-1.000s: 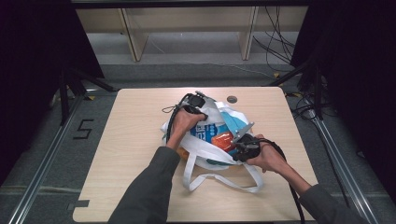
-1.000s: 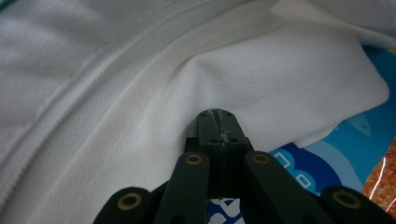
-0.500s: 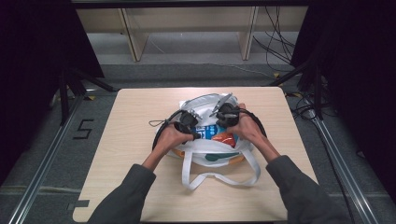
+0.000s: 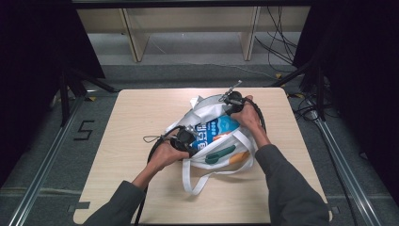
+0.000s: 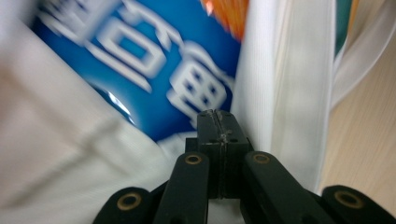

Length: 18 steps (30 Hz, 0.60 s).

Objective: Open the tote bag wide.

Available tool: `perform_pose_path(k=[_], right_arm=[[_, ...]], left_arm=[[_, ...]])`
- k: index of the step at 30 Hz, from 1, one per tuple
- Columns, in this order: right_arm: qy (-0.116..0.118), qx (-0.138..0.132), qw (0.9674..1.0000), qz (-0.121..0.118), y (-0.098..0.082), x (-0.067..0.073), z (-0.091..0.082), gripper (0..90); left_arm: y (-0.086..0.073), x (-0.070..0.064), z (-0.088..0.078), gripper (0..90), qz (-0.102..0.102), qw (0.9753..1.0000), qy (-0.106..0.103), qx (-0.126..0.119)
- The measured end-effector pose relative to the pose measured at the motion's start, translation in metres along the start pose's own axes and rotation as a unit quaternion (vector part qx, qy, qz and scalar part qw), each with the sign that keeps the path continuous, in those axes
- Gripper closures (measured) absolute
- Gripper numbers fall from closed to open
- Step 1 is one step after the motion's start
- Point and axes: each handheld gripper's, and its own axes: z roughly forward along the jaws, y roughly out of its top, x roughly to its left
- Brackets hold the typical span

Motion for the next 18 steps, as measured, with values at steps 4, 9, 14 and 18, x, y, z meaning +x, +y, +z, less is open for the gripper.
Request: perform_pose_path(k=[4,9,14,18], right_arm=[[0.048,-0.063,0.9969,0.001,-0.010,0.001,-0.037,89.3],[0.097,-0.052,0.9921,-0.059,-0.033,0.030,-0.056,89.6],[0.094,-0.053,0.9901,-0.090,-0.074,0.048,-0.069,90.0],[0.113,-0.021,0.9884,-0.099,-0.103,0.048,-0.076,90.0]], left_arm=[[0.036,0.018,-0.016,88.7,-0.026,0.9979,0.030,-0.052],[0.060,0.034,-0.001,88.8,-0.045,0.9974,0.043,-0.036],[0.062,0.067,0.028,89.6,-0.120,0.9895,0.076,-0.025],[0.048,0.090,0.032,89.6,-0.166,0.9796,0.111,-0.021]])
